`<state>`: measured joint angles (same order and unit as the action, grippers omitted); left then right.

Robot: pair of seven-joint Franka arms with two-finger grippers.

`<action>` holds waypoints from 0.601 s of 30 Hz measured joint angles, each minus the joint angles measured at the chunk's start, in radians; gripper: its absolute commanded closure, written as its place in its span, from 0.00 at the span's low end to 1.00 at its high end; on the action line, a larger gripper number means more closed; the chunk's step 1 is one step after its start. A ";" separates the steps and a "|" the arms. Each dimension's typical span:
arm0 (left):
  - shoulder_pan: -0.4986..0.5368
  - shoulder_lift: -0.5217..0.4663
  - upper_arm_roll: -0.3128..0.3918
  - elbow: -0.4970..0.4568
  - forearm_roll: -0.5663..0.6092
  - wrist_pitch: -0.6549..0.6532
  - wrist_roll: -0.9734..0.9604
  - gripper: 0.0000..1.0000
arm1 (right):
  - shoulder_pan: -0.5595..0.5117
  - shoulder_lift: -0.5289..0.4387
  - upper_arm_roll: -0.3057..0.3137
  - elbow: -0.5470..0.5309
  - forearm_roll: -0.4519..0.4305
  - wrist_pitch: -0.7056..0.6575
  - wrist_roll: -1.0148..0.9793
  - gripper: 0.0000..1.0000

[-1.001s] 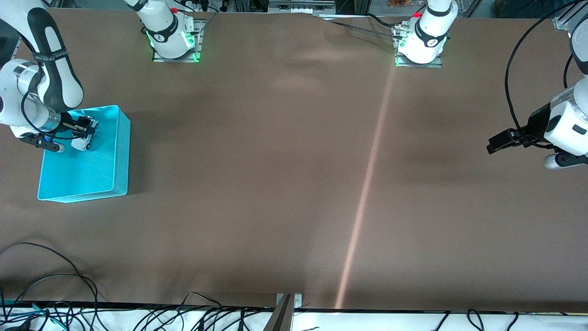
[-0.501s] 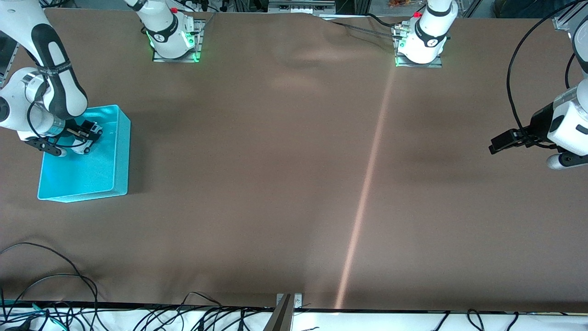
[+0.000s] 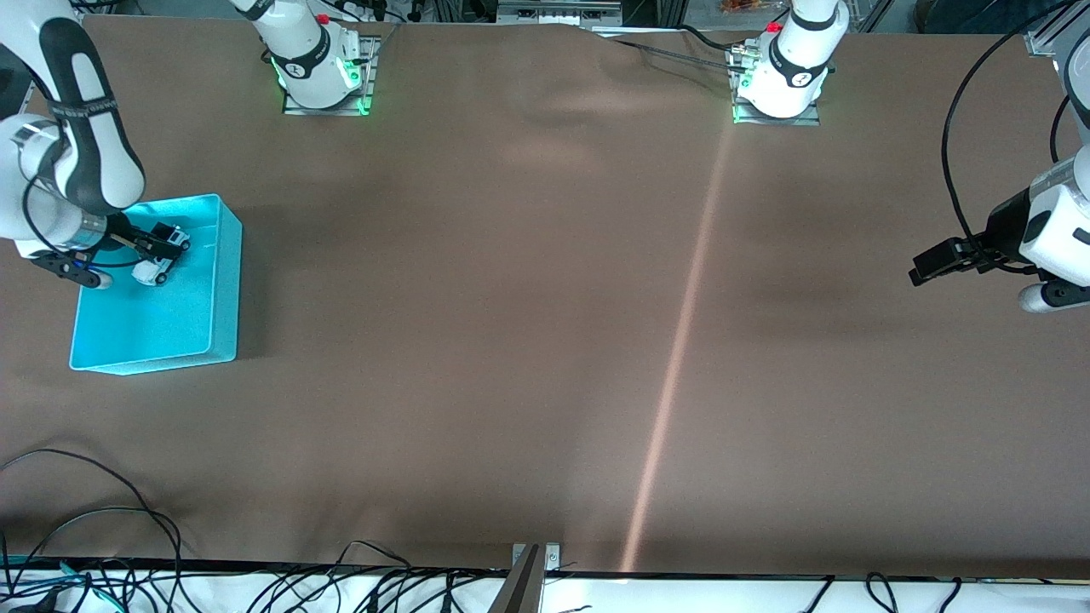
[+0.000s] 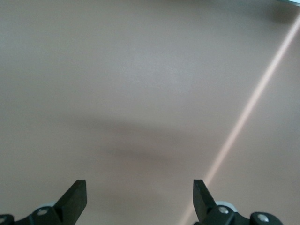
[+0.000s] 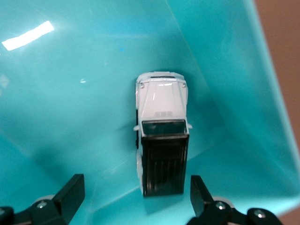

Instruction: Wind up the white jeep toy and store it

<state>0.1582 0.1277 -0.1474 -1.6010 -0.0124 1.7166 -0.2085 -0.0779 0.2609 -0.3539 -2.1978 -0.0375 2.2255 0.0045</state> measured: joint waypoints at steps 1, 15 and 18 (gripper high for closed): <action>0.000 0.000 0.000 0.000 0.000 0.000 0.000 0.00 | 0.000 -0.026 0.000 0.002 0.000 -0.022 0.000 0.00; 0.000 0.000 0.000 0.000 0.000 0.000 0.000 0.00 | 0.001 -0.292 0.051 0.083 0.000 -0.247 0.000 0.00; 0.000 0.000 0.000 0.000 0.000 0.000 0.000 0.00 | 0.001 -0.324 0.059 0.125 0.000 -0.317 0.000 0.00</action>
<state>0.1582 0.1276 -0.1474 -1.6010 -0.0124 1.7167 -0.2085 -0.0766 -0.0634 -0.2945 -2.0731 -0.0373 1.9087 0.0045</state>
